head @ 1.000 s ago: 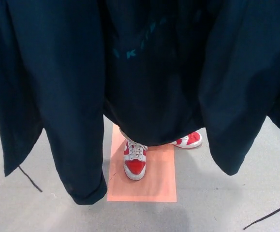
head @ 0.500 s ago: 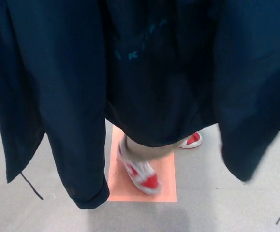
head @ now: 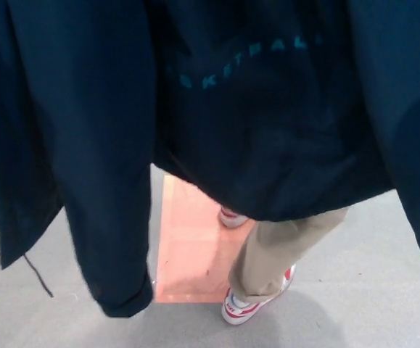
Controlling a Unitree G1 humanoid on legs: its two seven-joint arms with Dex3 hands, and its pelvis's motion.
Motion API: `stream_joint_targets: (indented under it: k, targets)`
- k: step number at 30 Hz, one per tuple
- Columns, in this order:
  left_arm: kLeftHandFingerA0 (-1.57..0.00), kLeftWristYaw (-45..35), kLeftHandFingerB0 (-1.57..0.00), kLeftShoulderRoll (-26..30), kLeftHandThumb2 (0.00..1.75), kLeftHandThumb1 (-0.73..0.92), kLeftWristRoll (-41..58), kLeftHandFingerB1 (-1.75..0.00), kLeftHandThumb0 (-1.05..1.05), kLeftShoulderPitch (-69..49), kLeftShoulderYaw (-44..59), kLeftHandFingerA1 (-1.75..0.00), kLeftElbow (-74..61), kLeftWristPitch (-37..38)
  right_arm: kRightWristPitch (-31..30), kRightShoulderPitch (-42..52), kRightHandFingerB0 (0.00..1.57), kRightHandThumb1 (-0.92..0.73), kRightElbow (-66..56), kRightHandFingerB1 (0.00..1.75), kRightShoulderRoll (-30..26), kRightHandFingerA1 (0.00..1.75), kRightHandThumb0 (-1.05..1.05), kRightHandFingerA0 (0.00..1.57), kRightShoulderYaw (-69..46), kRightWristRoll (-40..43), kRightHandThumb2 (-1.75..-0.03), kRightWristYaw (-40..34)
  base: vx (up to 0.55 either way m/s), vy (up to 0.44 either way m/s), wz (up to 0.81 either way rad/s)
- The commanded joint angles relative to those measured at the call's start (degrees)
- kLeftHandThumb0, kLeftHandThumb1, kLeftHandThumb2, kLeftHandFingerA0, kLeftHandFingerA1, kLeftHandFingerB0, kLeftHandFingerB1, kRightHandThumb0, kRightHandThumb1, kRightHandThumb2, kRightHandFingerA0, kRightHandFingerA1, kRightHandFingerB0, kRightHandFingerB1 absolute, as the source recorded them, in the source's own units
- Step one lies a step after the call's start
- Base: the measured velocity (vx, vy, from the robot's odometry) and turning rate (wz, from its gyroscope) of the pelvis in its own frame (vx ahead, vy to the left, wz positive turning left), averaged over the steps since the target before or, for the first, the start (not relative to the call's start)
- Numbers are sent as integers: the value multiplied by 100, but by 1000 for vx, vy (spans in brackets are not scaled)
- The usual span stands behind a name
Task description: A person hands a coat to the robot and the robot grabs it with both hands and holds it while the person wears the coat.
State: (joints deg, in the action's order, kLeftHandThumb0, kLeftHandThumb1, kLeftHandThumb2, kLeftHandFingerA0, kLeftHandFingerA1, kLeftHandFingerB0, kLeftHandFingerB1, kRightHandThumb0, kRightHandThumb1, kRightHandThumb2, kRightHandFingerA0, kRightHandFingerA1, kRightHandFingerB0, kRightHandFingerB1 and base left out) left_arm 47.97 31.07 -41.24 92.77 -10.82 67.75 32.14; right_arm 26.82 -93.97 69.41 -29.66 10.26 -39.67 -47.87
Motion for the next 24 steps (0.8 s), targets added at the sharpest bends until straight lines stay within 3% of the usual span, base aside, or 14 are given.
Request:
stream_joint_targets:
  k: [1, 2, 3, 9, 10, 12, 13, 22, 24]
  targets:
    - [-78, -24, -60, 208, 71, 75, 250, -150, -3, 112, 98, -175, 24, -126, -91, -113, 78, -65, 13, 106, -113, 120, 0, 113, -33, 198, -80, -10, 0, 0, 0]
    - [-78, -51, -60, 203, 71, 75, 268, -150, -3, 109, 107, -175, 22, -106, -90, -106, 78, -65, 11, 106, -123, 120, 0, 113, -33, 203, -80, -8, 0, 0, 0]
    - [-80, -27, -59, 200, 70, 77, 257, -153, 2, 109, 99, -175, 23, -90, -116, -97, 77, -64, 6, 106, -123, 136, 2, 106, -24, 197, -78, -28, 0, 0, 0]
    - [-77, -2, -60, 226, 70, 75, 195, -151, -5, 145, 43, -175, 27, -151, -122, -102, 75, -61, 7, 111, -119, 130, 6, 109, -25, 241, -78, 31, 0, 0, 0]
    - [-77, -2, -60, 230, 69, 74, 195, -150, -5, 147, 38, -175, 30, -135, -126, -102, 74, -59, 8, 113, -122, 146, 8, 102, -12, 230, -80, 12, 0, 0, 0]
    - [-77, -7, -59, 233, 69, 75, 198, -151, -6, 150, 33, -175, 29, -120, -111, -100, 74, -61, 13, 112, -128, 138, 7, 106, 0, 229, -81, 2, 0, 0, 0]
    - [-77, -8, -60, 234, 69, 75, 197, -150, -5, 152, 30, -175, 29, -115, -106, -101, 74, -58, 14, 117, -130, 152, 7, 99, 6, 227, -80, -11, 0, 0, 0]
    - [-77, -3, -60, 240, 69, 75, 200, -150, -5, 156, 15, -175, 38, -102, -113, -107, 74, -58, 17, 117, -134, 152, 7, 99, 26, 221, -80, -46, 0, 0, 0]
    - [-77, -27, -60, 238, 67, 76, 214, -150, -6, 148, 22, -175, 31, -119, -101, -107, 73, -62, 18, 117, -132, 142, 6, 104, 21, 231, -82, -34, 0, 0, 0]
